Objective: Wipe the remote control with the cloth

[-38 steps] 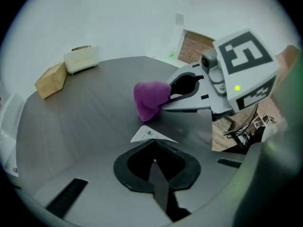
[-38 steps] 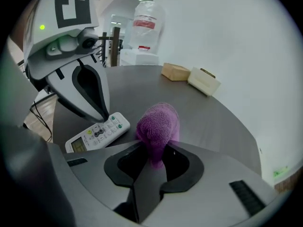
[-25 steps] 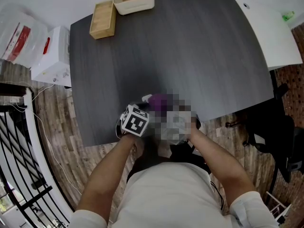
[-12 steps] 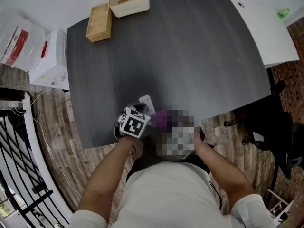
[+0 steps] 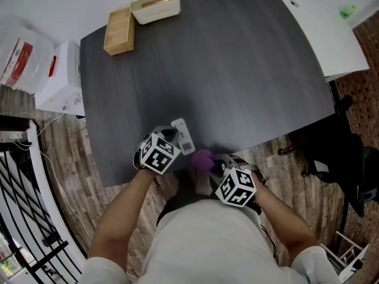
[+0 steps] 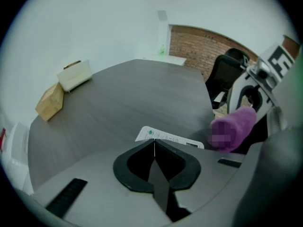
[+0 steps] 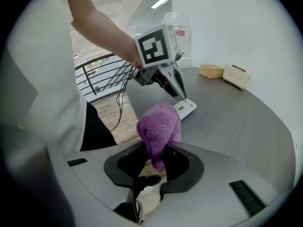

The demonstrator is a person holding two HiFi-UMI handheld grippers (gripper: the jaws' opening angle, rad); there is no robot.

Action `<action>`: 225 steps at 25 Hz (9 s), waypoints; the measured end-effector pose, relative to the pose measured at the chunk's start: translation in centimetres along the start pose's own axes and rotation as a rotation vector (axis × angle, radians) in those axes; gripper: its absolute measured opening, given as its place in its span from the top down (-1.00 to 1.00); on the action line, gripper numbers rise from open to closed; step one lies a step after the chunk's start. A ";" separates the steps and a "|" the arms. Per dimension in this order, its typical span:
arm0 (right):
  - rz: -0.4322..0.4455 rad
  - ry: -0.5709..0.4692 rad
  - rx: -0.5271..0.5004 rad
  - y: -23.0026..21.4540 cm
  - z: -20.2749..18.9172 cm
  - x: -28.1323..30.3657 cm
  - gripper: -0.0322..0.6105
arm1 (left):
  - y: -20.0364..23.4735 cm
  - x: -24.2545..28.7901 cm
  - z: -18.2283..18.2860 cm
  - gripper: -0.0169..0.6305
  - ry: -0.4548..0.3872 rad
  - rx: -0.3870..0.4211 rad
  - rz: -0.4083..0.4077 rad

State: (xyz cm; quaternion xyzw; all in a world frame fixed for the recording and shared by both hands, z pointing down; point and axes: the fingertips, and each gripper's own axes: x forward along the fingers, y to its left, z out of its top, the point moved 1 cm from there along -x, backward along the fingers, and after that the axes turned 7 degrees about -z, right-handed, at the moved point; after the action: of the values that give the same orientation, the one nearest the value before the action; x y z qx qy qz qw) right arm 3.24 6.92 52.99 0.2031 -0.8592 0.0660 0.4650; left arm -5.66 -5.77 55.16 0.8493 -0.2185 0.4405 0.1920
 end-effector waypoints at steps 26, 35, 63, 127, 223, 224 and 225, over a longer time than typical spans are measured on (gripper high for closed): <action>-0.175 0.021 0.211 -3.1 -3.8 -4.3 0.59 | -4.7 3.2 -3.1 0.05 0.559 1.515 -0.466; -0.201 -0.006 0.229 -3.9 -3.6 -4.4 0.59 | -6.1 2.5 -2.4 0.23 0.437 0.807 -0.539; -0.298 -0.210 -0.172 -11.4 13.4 -1.2 0.59 | -5.7 -6.5 4.6 0.25 -0.704 -0.941 -1.048; 0.005 -0.111 -0.129 -3.0 3.9 -2.9 0.60 | 7.9 -3.7 -3.2 0.26 -0.302 -1.037 0.006; -0.227 -0.735 0.701 -0.5 3.4 -28.2 0.60 | -22.5 -31.1 0.5 0.92 -1.488 -0.540 -0.402; -0.217 -0.744 0.709 0.1 2.7 -28.8 0.60 | -24.0 -31.2 0.5 0.92 -1.485 -0.530 -0.400; -0.207 -0.751 0.721 0.6 2.0 -29.2 0.60 | -25.2 -31.2 0.4 0.92 -1.479 -0.523 -0.400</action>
State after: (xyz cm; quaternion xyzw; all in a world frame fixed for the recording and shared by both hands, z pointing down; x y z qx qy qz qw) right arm 15.60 15.23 27.78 0.4436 -0.8647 0.2338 0.0298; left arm -7.88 21.31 25.58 0.8716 -0.2287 -0.3431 0.2652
